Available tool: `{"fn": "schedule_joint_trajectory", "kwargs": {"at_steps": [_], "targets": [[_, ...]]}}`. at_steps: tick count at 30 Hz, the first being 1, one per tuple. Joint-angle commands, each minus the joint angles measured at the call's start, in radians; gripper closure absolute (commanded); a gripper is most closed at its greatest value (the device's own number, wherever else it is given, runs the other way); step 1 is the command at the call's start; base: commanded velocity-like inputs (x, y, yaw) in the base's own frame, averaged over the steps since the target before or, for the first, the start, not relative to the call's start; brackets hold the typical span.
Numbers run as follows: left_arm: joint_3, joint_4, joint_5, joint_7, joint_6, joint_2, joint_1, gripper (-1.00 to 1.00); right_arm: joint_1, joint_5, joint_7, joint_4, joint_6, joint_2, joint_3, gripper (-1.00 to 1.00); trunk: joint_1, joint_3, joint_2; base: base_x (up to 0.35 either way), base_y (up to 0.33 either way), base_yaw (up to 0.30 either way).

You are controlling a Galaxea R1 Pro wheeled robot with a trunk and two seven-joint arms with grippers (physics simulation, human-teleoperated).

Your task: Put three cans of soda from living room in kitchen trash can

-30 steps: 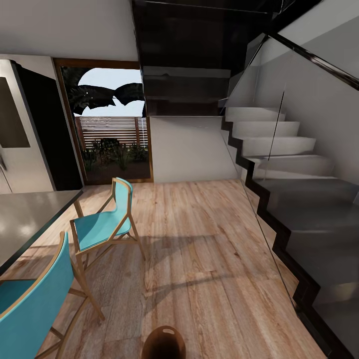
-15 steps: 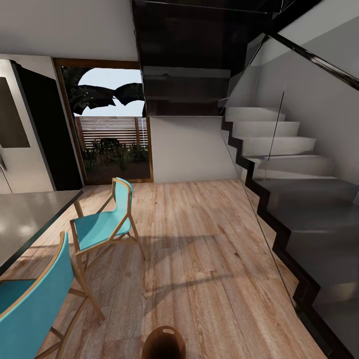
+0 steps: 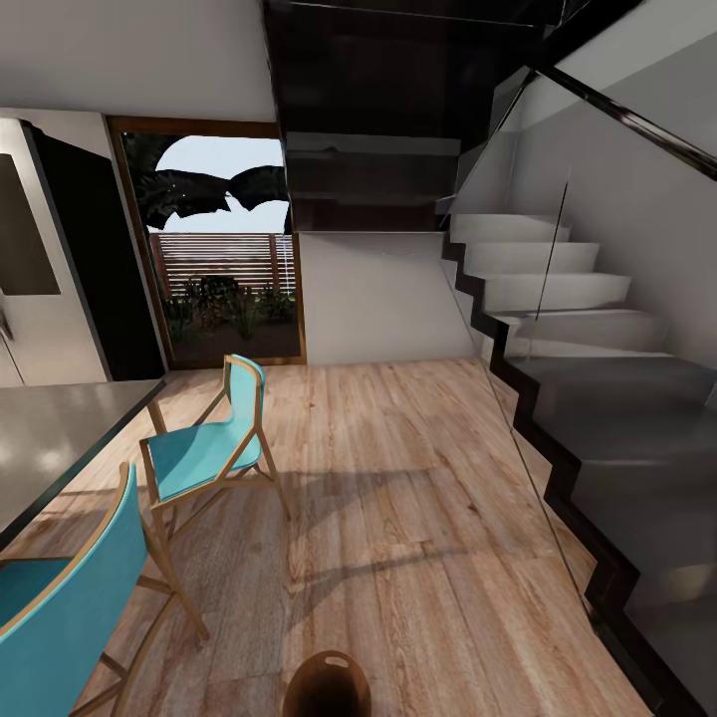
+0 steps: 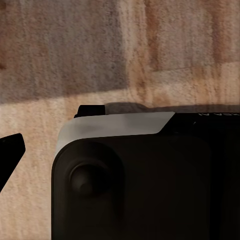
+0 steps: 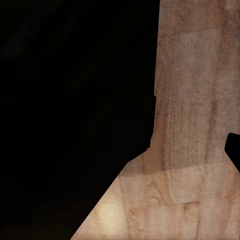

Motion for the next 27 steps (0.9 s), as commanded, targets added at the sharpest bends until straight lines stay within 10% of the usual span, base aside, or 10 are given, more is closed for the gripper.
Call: {"fn": "schedule_joint_trajectory", "kwargs": {"at_steps": [1,27], "targets": [[0.0,0.0,0.0,0.0,0.0,0.0,0.0,-1.0,0.0,0.0,0.0,0.0,0.0,0.0,0.0,-1.0,0.0,0.0,0.0,0.0,0.0,0.0],[0.0,0.0,0.0,0.0,0.0,0.0,0.0,-1.0,0.0,0.0,0.0,0.0,0.0,0.0,0.0,-1.0,0.0,0.0,0.0,0.0,0.0,0.0]]}}
